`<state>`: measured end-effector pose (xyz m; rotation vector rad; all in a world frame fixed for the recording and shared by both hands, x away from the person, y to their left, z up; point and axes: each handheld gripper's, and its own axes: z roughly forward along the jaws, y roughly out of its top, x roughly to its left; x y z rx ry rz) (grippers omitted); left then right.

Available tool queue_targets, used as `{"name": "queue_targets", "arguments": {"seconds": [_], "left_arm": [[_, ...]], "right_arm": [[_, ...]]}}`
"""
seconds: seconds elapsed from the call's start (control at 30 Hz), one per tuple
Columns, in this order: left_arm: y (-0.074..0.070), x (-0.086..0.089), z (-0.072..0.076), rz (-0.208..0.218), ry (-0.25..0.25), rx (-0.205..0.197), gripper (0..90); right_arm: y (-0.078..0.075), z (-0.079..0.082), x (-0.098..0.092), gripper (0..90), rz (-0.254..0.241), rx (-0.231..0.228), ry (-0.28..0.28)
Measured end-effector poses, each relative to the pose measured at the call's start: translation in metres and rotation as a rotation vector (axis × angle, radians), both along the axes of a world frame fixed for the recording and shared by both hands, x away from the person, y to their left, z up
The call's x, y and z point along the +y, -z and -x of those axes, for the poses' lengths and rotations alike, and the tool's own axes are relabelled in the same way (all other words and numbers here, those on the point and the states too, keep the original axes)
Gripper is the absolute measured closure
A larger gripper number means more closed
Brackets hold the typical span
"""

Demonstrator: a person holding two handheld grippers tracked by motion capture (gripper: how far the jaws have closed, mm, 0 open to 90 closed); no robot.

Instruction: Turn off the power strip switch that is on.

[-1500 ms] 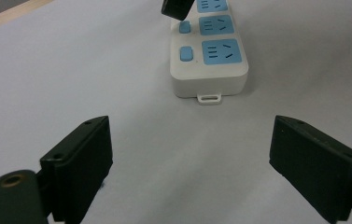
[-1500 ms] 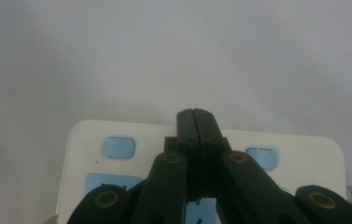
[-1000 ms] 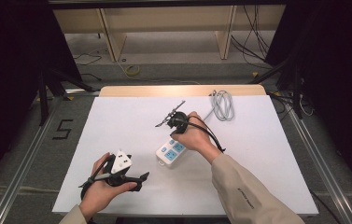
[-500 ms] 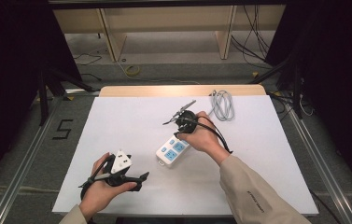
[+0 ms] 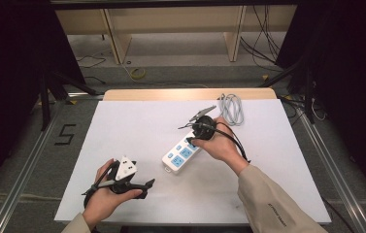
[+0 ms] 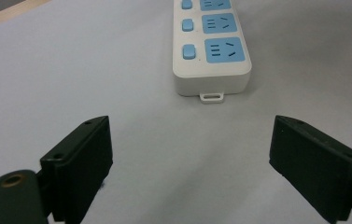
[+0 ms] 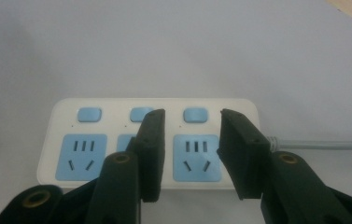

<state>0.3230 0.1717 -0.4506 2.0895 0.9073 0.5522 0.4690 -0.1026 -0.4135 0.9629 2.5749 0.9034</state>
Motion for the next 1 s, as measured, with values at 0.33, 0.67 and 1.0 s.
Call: {"name": "queue_targets", "arguments": {"seconds": [0.33, 0.67, 1.0], "left_arm": [[0.0, 0.0, 0.0, -0.002, -0.002, -0.001, 12.9], [0.001, 0.0, -0.001, -0.001, -0.008, 0.004, 12.9], [0.001, 0.0, -0.001, -0.001, -0.012, 0.008, 12.8]], "right_arm": [[-0.004, 0.011, -0.02, 53.8, -0.034, -0.031, 0.009], [-0.007, 0.025, -0.045, 49.7, -0.061, -0.048, 0.015], [-0.008, 0.039, -0.068, 44.1, -0.093, -0.058, 0.054]]}}
